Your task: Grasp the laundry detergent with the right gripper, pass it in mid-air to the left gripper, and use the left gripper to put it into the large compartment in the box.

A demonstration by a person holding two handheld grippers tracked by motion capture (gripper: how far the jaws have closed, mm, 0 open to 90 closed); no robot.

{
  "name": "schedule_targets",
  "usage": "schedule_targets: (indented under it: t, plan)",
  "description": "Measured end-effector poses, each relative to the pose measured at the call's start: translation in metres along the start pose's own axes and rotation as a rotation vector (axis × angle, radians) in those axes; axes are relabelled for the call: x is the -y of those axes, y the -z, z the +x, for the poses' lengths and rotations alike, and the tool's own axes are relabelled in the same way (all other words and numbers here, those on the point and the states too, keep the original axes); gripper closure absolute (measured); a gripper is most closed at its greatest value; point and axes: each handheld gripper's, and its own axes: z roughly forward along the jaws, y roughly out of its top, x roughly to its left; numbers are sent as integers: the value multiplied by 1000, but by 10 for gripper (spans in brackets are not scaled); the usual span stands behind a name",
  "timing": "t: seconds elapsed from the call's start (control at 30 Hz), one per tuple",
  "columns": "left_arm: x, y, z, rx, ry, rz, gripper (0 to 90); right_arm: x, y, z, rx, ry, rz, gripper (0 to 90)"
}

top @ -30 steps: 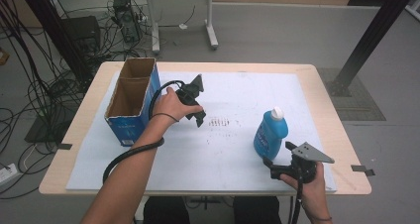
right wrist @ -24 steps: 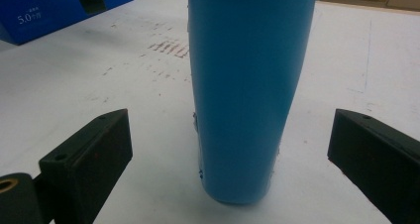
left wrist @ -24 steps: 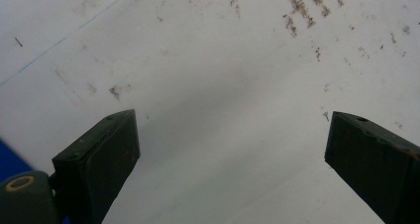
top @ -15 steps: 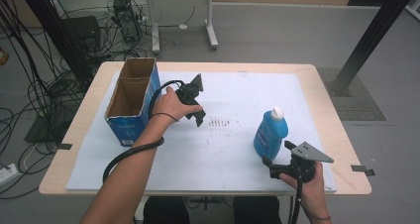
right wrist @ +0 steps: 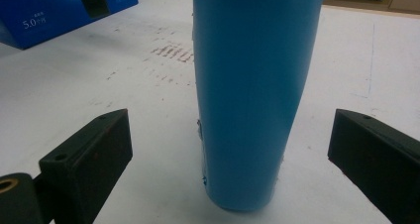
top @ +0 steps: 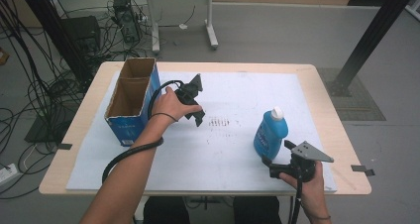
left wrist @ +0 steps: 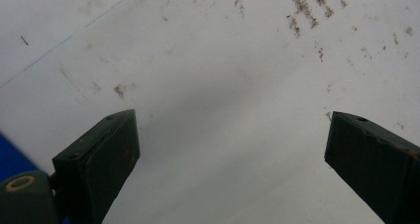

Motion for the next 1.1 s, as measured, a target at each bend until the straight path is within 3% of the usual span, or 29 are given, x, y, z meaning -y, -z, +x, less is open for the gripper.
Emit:
schedule_targets:
  t: [1.1]
  plan:
    - [0,1,1,-1,2,1,72,-1,0,1,4,-1,-3,33]
